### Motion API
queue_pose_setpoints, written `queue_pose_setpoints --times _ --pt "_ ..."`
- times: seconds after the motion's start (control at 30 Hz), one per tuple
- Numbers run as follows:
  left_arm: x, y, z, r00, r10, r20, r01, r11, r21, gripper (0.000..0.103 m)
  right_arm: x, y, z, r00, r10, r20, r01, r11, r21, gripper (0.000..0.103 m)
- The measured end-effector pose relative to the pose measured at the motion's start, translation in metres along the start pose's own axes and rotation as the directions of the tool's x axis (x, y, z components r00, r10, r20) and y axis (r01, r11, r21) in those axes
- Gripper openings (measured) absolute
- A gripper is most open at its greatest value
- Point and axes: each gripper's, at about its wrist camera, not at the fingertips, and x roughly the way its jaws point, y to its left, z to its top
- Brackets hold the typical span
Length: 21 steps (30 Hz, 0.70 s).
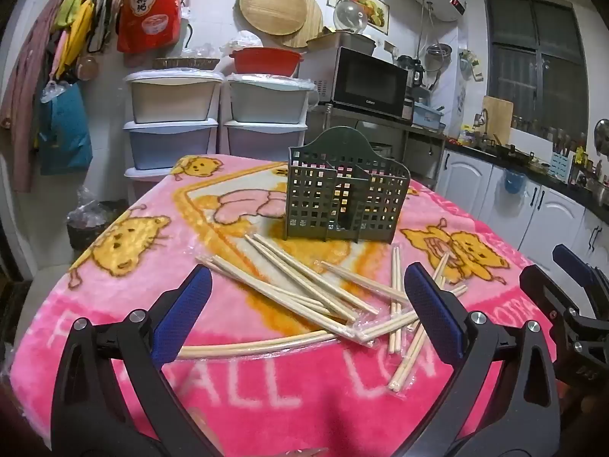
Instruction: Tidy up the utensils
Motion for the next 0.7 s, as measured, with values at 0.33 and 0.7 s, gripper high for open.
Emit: queue_pose_setpoints --times 0.33,0.7 --pt "0.0001 -0.0006 0.0000 1.000 0.002 0.001 -0.003 1.000 0.005 0.094 0.0000 0.0004 0.0000 1.000 -0.001 0.001 0.001 1.000 -0.003 0.097" --pt "0.0001 -0.0003 -0.0001 1.000 0.002 0.000 -0.002 1.000 -0.001 0.094 0.0002 0.0000 -0.0006 1.000 -0.002 0.002 0.002 1.000 -0.004 0.097"
